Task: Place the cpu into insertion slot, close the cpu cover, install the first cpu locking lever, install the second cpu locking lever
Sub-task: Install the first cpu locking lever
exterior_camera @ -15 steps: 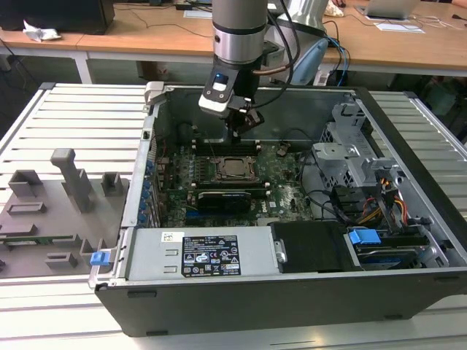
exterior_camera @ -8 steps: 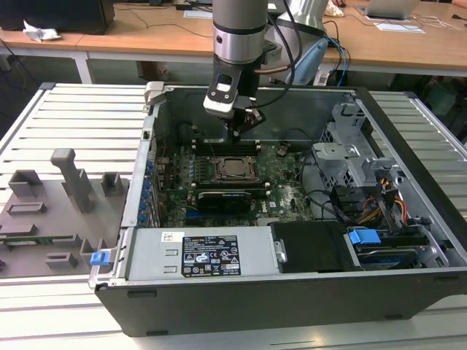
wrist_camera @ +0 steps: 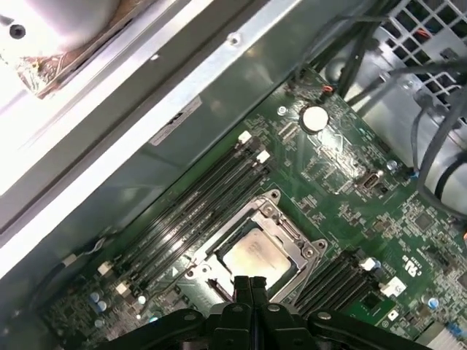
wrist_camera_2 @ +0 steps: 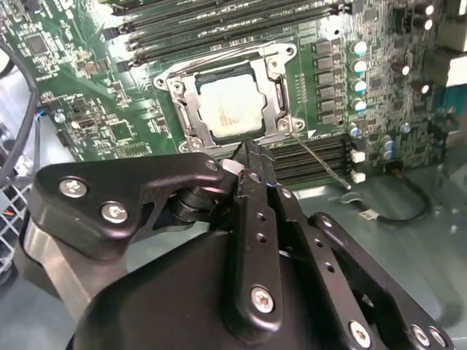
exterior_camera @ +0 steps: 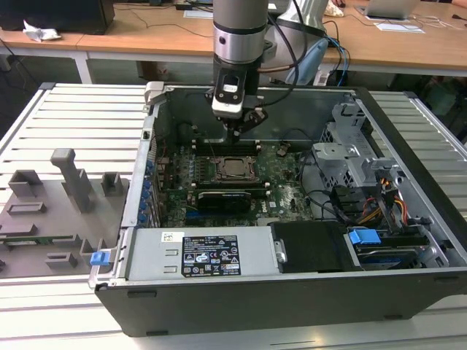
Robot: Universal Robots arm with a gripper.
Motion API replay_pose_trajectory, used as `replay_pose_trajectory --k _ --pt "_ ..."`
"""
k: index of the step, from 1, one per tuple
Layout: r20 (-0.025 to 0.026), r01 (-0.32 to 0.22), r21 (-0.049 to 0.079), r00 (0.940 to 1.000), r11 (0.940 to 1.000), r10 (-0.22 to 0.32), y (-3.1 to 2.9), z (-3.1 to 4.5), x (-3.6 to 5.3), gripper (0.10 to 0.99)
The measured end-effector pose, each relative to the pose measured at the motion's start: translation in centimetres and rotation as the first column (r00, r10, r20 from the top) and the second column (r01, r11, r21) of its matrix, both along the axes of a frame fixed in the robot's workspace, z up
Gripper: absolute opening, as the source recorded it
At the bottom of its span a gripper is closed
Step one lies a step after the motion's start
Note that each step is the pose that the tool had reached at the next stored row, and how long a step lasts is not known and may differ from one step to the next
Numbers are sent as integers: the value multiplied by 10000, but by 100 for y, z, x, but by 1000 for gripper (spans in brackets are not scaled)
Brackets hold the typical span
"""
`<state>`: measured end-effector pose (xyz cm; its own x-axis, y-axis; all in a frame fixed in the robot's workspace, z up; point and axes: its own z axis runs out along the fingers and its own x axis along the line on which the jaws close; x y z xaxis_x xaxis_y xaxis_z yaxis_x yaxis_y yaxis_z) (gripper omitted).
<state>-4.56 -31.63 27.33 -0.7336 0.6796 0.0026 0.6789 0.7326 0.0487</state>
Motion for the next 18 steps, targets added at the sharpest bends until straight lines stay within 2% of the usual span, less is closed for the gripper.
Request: replay_pose_trajectory --k 3,4,7,8,9,11,12,14,18 --pt "-22 -748 -9 9972 9972 748 0 -2 0 106" --pt "-29 -1037 -8 9946 9946 1037 0 -2 0 106" --pt "-75 -1782 -2 9840 9840 1782 0 -13 0 106" --pt "-94 -2058 0 9785 9786 2058 0 -19 0 106" --pt "-97 -2223 2 9749 9750 2222 0 -23 -1 106" --pt "-98 -2611 2 9653 9653 2610 0 -31 0 106" --pt "-99 -2883 1 9575 9575 2883 0 -35 0 106" --pt "-98 -3236 3 9462 9462 3236 0 -42 0 106" --pt "-97 -3977 4 9175 9175 3977 0 -55 0 106"
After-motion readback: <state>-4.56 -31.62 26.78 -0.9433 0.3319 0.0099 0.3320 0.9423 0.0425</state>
